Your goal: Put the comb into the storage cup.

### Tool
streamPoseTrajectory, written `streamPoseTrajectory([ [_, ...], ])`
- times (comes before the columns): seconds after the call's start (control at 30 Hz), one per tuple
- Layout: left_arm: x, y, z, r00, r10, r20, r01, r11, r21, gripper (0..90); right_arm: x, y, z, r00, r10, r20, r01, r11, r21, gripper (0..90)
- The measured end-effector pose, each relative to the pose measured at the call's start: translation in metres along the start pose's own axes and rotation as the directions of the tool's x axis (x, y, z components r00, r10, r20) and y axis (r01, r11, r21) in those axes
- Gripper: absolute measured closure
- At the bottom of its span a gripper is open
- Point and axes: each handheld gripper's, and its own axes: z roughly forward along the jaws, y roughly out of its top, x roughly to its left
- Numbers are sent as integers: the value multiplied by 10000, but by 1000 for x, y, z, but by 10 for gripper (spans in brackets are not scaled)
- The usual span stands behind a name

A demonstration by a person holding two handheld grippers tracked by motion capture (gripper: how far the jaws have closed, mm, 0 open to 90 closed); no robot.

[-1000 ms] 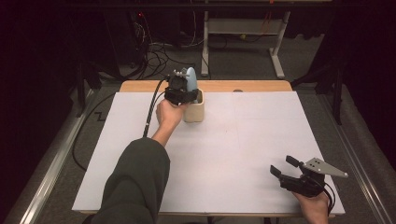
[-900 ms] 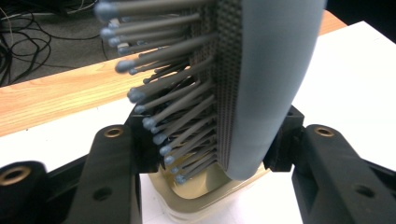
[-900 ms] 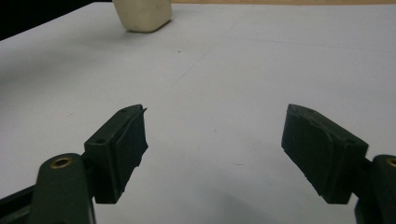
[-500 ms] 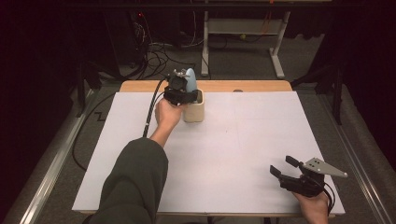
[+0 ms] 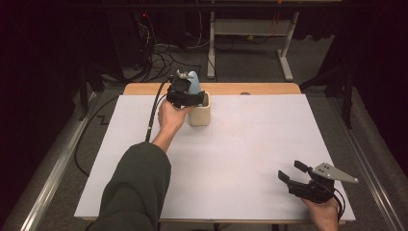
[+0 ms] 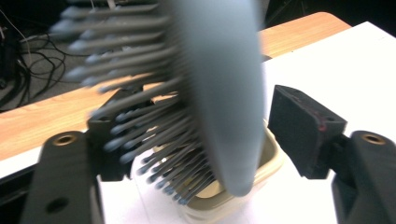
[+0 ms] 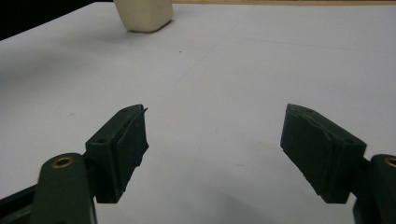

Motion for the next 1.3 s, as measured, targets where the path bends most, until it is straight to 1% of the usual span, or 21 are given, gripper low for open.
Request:
streamPoseTrajectory([
  [0.07, 2, 0, -2, 9999, -29, -109, 30, 10000, 83, 264, 0, 0, 0, 10000, 36, 3, -36, 10000, -1, 236],
  [0.27, 6, -1, -5, 9998, -27, -186, 35, 9991, 431, 241, 1, 0, 0, 10000, 2, -4, -2, 10000, 2, 237],
  [0.33, 7, -2, -6, 9998, -27, -201, 37, 9989, 465, 240, 1, 0, 0, 10000, 12, -4, -12, 10000, 8, 237],
  [0.6, 10, -5, -11, 9998, -143, -106, 147, 9991, 399, 247, 0, 0, 0, 10000, 2, -2, -2, 10000, 8, 237],
  [0.87, 13, -9, -16, 9999, -159, 22, 158, 9994, 312, 260, 1, 0, 0, 10000, -2, 0, 2, 10000, 17, 237],
  [1.03, 16, -10, -20, 9998, -184, 10, 184, 9996, 228, 259, 1, 0, 1, 10000, -28, 6, 28, 10000, 32, 237],
  [1.3, 20, -11, -24, 9998, -208, -2, 208, 9995, 219, 260, 1, 0, 1, 10000, -27, 14, 26, 10000, 40, 237],
])
